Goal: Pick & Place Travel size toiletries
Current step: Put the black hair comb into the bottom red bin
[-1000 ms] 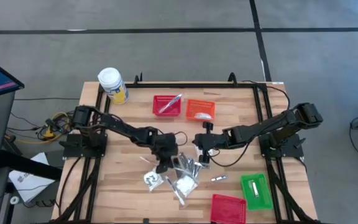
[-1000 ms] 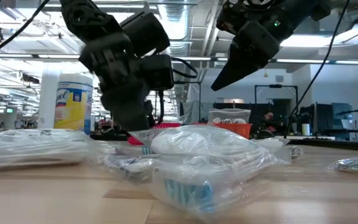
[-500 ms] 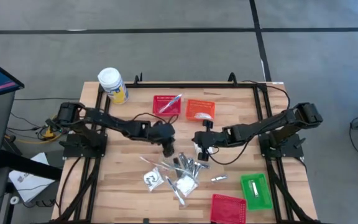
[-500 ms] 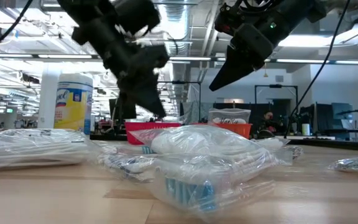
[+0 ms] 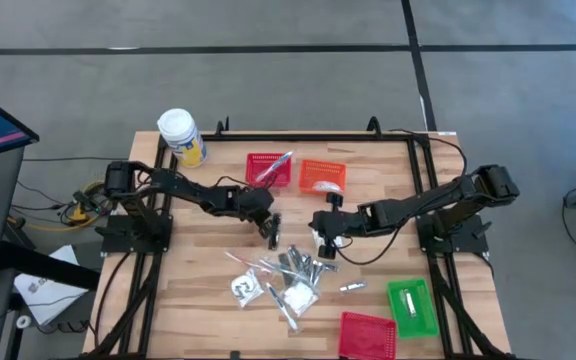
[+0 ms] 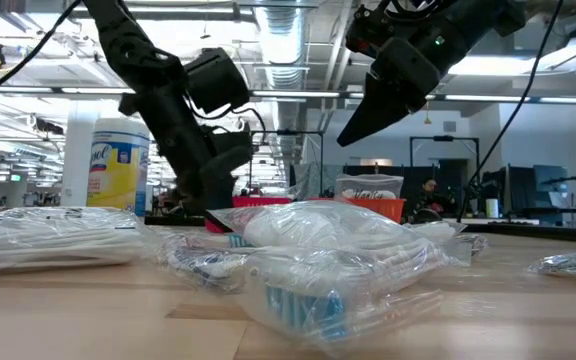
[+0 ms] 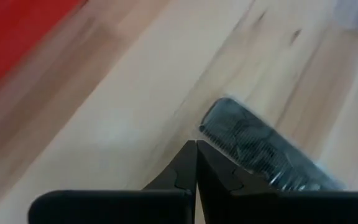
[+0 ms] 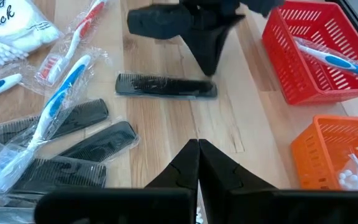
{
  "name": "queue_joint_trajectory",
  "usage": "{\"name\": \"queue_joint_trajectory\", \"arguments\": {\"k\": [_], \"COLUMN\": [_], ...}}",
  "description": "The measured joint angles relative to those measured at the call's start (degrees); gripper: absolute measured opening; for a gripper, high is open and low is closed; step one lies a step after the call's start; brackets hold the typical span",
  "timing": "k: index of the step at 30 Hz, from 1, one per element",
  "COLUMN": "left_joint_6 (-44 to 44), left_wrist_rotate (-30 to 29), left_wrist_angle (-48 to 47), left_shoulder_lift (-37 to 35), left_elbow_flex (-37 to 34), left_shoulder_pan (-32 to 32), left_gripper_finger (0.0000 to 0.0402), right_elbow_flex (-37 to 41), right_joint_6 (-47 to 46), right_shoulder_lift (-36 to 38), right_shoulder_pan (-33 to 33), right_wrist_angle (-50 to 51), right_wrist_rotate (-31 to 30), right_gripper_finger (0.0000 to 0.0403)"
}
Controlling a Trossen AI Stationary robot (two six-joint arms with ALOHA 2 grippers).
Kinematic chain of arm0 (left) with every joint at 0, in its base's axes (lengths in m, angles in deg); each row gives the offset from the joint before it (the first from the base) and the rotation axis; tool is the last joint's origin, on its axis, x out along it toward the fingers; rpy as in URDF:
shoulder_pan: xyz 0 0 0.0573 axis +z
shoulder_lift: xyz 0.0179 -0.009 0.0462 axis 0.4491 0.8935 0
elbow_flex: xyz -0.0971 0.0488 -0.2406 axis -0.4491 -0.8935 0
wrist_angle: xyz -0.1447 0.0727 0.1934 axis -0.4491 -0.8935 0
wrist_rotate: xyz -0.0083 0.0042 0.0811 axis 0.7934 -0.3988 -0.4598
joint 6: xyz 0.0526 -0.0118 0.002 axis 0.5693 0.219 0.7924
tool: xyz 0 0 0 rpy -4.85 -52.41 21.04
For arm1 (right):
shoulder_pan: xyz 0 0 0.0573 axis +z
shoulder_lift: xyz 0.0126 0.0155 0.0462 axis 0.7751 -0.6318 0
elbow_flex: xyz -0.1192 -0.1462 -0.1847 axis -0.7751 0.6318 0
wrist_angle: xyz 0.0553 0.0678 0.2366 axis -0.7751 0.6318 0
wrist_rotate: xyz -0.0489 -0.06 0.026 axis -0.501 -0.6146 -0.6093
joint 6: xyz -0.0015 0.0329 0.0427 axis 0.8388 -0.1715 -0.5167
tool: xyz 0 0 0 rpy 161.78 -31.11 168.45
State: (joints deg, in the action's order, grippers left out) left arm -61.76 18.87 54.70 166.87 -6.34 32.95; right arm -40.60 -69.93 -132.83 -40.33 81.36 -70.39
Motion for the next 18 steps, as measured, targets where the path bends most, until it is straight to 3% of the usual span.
{"name": "queue_joint_trajectory", "arguments": {"k": [5, 11, 18], "left_joint_6": [4.84, 13.39, 15.74], "left_wrist_rotate": [4.26, 11.70, 11.41], "left_wrist_angle": [8.30, 11.87, 17.00], "left_shoulder_lift": [2.56, 2.59, 2.43], "left_elbow_flex": [0.09, -0.11, -0.02], "left_shoulder_pan": [-0.33, -3.58, -5.11], "left_gripper_finger": [0.0001, 0.0001, 0.0001], "right_elbow_flex": [0.00, 0.00, 0.00], "right_joint_6": [-0.01, 0.04, 0.11], "right_shoulder_lift": [0.00, 0.00, 0.00], "right_shoulder_pan": [0.00, 0.00, 0.00], "right_wrist_angle": [0.02, 0.43, 2.43], "right_wrist_rotate": [0.02, 0.34, 1.70], "right_gripper_finger": [0.0001, 0.0001, 0.0001]}}
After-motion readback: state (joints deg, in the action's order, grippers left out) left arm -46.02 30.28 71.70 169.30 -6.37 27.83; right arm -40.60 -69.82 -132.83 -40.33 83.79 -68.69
